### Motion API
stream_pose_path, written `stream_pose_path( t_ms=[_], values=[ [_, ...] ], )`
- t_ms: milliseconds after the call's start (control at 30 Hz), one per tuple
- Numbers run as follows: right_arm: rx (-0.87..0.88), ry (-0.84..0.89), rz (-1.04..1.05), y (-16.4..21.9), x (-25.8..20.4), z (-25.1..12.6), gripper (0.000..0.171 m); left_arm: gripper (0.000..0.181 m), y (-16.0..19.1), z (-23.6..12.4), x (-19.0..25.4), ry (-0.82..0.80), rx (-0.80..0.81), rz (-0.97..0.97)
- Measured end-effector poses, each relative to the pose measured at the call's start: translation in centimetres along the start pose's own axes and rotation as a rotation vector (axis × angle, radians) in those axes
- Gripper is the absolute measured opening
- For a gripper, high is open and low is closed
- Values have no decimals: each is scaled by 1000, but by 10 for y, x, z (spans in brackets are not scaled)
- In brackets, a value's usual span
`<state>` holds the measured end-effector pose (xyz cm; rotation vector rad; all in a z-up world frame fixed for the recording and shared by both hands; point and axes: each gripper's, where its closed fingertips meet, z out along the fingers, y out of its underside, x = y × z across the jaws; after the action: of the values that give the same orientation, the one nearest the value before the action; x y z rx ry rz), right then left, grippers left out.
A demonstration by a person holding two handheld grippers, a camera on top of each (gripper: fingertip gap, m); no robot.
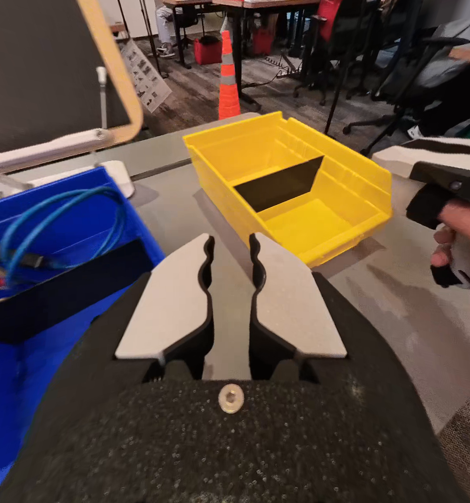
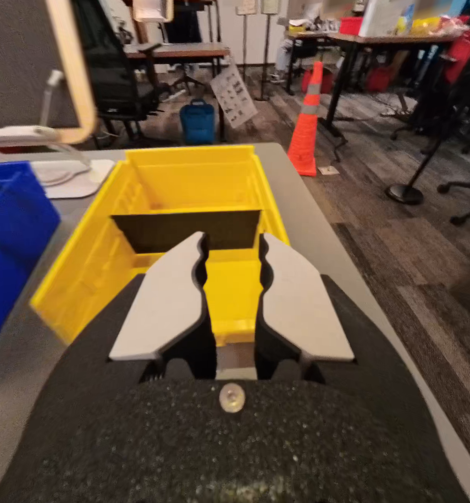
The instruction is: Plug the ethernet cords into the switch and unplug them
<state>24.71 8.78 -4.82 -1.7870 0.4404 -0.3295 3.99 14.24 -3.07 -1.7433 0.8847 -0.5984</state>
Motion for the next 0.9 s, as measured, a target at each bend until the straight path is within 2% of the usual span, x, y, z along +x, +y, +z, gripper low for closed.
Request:
stream_pose_path(
  t_ms=[100,167,200,267,300,400,433,467,500,533,567,700,900],
  values=[
    [24,-226,-107,-20,-98,-9,42,32,4,-29,-55,-72,4,-6],
    [47,-418,-119,-22,-175,-21,46,46,16,-52,-105,-175,0,1],
    [47,-507,-114,-18,-211,-27,49,54,24,-63,-132,-243,-7,9],
    [-10,-584,-107,5,-258,-30,52,56,44,-80,-176,-337,-35,9],
    [-43,-585,-97,18,-272,-27,56,57,56,-84,-191,-357,-61,-3],
    [-211,-468,-90,70,-283,-7,52,56,100,-82,-221,-391,-168,-23],
    [-255,-433,-100,85,-284,0,43,47,115,-78,-224,-377,-204,-29],
    [-275,-421,-97,93,-288,5,35,18,129,-72,-222,-334,-239,-32],
    [-266,-407,-73,94,-289,6,33,15,136,-69,-224,-313,-244,-45],
    [-286,-357,-70,93,-284,7,15,13,138,-70,-229,-310,-238,-61],
    [-305,-337,-75,91,-283,5,7,11,138,-72,-231,-289,-238,-66],
    [-261,-283,-86,88,-318,-14,5,5,148,-98,-260,-300,-199,-135],
    [-217,-381,-66,82,-432,-25,7,4,155,-160,-358,-361,-170,-166]
  ],
)
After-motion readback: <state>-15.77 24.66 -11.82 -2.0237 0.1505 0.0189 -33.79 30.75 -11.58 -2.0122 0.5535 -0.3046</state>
